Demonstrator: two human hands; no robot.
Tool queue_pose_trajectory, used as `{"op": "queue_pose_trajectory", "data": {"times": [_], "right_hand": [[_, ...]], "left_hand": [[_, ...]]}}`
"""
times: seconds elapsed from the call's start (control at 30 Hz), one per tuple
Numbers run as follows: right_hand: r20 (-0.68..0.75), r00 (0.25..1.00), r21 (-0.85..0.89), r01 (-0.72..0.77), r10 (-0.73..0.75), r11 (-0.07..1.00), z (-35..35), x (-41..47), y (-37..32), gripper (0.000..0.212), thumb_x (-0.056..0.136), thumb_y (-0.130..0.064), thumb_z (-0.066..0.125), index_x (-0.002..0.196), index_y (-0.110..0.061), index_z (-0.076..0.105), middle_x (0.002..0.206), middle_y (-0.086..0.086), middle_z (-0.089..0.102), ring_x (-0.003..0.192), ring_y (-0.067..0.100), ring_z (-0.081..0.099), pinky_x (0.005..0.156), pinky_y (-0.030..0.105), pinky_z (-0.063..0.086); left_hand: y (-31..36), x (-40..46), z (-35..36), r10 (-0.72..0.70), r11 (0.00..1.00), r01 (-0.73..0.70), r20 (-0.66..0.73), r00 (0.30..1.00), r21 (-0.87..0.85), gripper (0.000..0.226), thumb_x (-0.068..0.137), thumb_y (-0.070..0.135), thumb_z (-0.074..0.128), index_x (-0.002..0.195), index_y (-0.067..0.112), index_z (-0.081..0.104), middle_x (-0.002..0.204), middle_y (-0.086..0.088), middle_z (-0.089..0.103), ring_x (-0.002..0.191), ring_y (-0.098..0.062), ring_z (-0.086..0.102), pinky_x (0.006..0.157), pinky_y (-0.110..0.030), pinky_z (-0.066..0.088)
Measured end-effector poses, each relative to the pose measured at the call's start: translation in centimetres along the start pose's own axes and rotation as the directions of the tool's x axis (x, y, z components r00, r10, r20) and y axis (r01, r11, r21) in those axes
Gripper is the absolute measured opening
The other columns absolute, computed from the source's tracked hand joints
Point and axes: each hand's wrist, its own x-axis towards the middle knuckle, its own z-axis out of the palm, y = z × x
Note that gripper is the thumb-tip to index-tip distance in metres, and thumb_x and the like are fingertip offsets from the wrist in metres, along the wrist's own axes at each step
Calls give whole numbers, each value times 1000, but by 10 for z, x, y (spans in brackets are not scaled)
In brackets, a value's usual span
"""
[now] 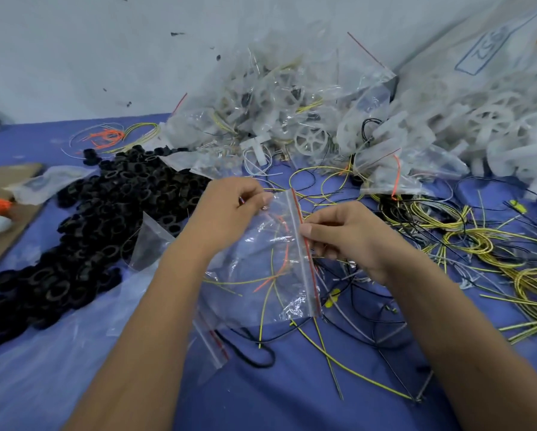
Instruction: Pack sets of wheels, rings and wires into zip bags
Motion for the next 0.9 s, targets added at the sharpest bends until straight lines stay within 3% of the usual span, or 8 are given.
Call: {"op": "queue_pose_trajectory", "data": {"times": [0.1,0.17,0.27,0.37,0.53,0.7,0.83,0.9], "right_hand": [[-37,999,85,-19,23,996,4,2,3,21,99,-10,63,79,-4,68,64,3,64,55,10,51,48,17,39],[-65,997,151,-28,38,988,5,4,5,19,100,-8,61,82,-1,66,65,4,64,57,13,50,49,19,40],[-106,993,247,-16,43,969,7,5,6,9,92,3,68,88,-3,63,71,12,68,58,20,51,53,23,45],[-182,983,239,18,27,971,8,5,7,23,84,5,76,103,2,64,77,15,74,64,23,56,56,22,50],[-305,952,122,67,-27,990,13,4,9,29,75,-2,86,98,-4,68,76,11,77,66,17,68,66,27,57],[-359,932,84,85,-50,993,16,6,12,32,70,-9,92,87,-5,65,71,8,76,62,15,66,63,27,55],[-386,921,163,125,-53,979,15,10,16,24,74,-8,89,80,-10,66,66,7,71,57,14,61,57,24,51],[-428,902,101,117,-63,988,11,12,17,21,78,-8,86,82,-14,66,68,6,72,60,14,62,62,28,53]], "left_hand": [[1,0,5,-30,998,34,-66,997,59,19,96,27,70,81,15,71,70,2,68,62,-10,57,65,-31,46],[9,-3,13,40,983,8,-253,967,184,14,92,27,71,86,15,66,81,2,66,79,-18,59,77,-35,44],[33,-8,26,59,993,-4,-472,880,116,23,91,31,69,76,17,58,67,9,57,66,-13,51,66,-29,37],[41,-9,41,-38,998,17,-359,933,-60,41,95,39,64,62,21,49,50,10,46,52,-8,43,56,-25,32],[35,-5,50,-226,974,221,-141,964,-55,53,89,56,66,59,13,57,46,8,49,46,-6,43,50,-23,30],[29,-5,43,-353,862,383,149,924,-332,31,99,19,65,70,6,64,55,-5,65,39,-12,52,41,-21,37],[27,-7,32,-309,837,362,191,932,-411,32,102,9,57,70,10,56,57,-3,58,42,-11,46,39,-18,34],[24,-6,23,-289,827,349,199,936,-441,35,103,8,55,68,11,54,61,-6,54,45,-10,43,39,-16,31]]}}
